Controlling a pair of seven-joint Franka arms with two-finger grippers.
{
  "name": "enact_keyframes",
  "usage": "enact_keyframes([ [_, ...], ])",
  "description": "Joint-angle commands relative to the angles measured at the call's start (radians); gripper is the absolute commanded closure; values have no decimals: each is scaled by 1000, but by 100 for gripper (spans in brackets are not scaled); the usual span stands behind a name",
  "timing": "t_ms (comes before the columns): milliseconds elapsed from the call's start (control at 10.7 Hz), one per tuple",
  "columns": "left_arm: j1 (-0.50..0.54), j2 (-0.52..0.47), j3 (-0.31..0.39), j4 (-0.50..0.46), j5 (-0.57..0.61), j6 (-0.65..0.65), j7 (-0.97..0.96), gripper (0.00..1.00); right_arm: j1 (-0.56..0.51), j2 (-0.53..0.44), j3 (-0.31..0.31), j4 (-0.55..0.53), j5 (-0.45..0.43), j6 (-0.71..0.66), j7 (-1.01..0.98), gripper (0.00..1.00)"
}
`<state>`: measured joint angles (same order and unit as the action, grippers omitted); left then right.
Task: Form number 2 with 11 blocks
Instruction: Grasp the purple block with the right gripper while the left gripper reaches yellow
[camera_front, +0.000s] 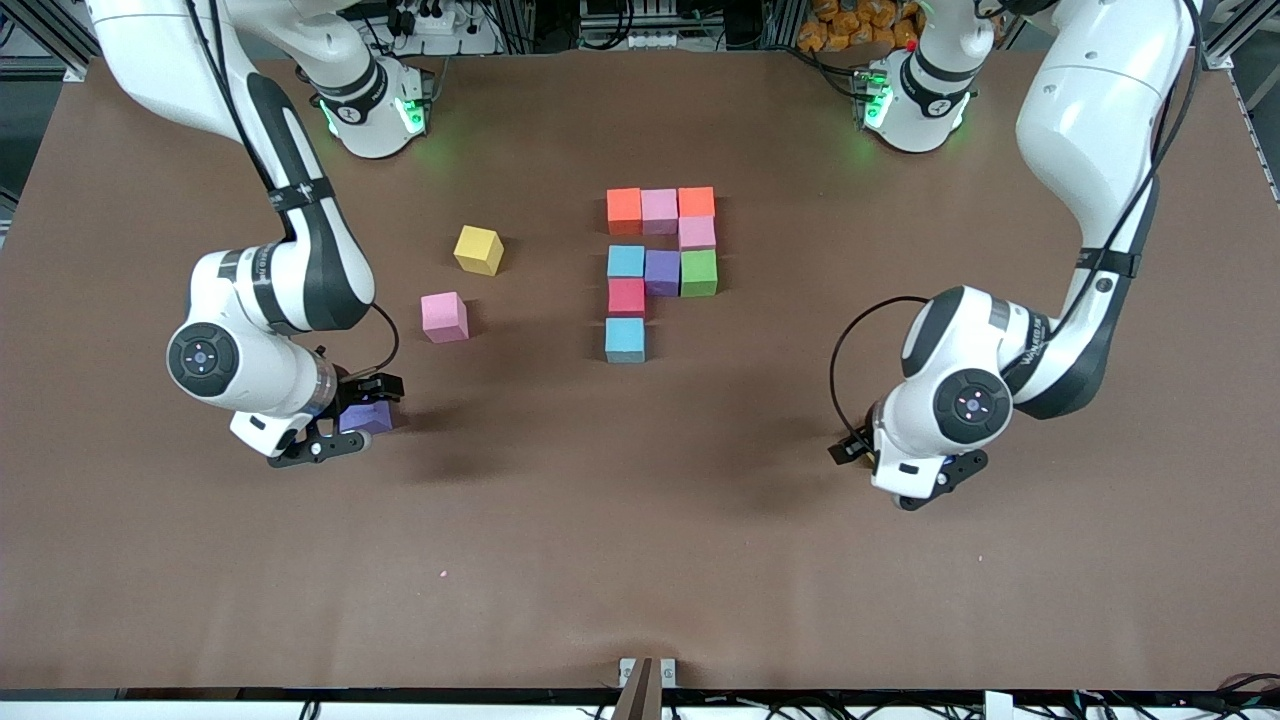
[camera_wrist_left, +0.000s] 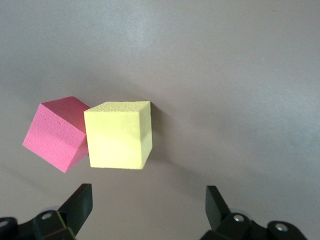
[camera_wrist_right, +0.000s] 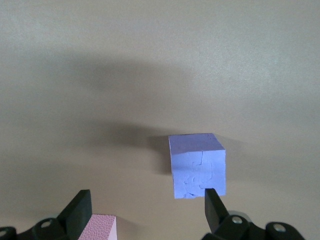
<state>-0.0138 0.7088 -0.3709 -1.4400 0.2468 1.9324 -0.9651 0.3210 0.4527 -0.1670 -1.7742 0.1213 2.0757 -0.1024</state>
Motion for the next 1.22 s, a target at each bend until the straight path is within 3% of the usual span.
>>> enact_keyframes([
  [0, 18, -3, -8, -84, 22, 84, 5, 0, -8, 11, 3, 1, -9, 18, -8, 0],
  [187, 37, 9, -8, -120, 57, 137, 12, 0, -16, 23, 3, 1, -11, 26, -22, 0],
  [1123, 61, 12, -6, -146, 77, 138, 25, 0, -62, 76, 3, -2, -11, 84, -100, 0],
])
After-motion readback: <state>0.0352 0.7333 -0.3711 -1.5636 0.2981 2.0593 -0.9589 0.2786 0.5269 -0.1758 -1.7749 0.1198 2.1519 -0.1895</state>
